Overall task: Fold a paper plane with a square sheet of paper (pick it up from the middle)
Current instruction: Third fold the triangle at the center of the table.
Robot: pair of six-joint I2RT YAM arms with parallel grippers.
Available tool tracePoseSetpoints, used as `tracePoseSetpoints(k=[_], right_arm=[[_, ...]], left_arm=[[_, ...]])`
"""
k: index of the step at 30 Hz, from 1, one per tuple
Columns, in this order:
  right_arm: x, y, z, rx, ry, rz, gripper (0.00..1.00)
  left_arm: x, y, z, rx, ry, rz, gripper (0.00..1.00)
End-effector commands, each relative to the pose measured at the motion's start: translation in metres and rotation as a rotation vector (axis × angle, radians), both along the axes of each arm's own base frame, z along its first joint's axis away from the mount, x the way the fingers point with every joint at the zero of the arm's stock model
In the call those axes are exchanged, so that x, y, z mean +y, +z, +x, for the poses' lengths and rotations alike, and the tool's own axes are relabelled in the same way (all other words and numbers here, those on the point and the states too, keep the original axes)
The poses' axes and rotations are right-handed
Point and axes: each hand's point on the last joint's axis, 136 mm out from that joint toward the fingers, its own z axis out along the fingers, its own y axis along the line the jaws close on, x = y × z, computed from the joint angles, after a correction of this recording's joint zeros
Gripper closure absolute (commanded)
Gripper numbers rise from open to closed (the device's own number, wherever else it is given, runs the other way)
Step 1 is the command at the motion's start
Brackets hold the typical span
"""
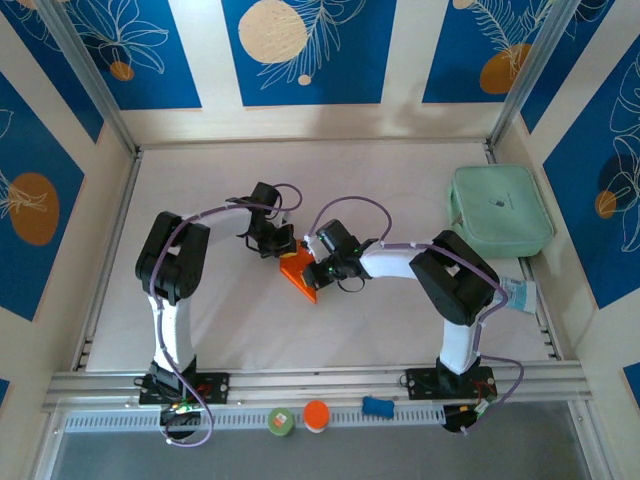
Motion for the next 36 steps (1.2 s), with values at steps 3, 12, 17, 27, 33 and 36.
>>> tracePoseSetpoints(k=[3,12,17,27,33,36], right_arm=[[0.000,-0.004,0.001,0.027,-0.015,-0.017,0.97],[0.002,-0.008,0.000,0.040,-0.002,-0.023,0.97],[0.002,-0.009,0.001,0.043,0.004,-0.027,0.97],[0.000,-0.014,0.000,0.059,-0.003,-0.047,0.97],[-0.002,-0.018,-0.002,0.072,-0.006,-0.059,0.98],[-0.004,-0.019,-0.004,0.078,-0.006,-0.064,0.98]], left_arm=[[0.007,-0.028,-0.017,0.080,-0.012,0.064,0.96],[0.006,-0.027,-0.017,0.077,-0.015,0.061,0.96],[0.006,-0.027,-0.017,0.077,-0.017,0.056,0.96],[0.005,-0.025,-0.016,0.072,-0.018,0.051,0.96],[0.000,-0.005,-0.008,0.037,-0.003,0.023,0.93],[0.001,0.020,0.003,-0.020,0.034,0.001,0.89]])
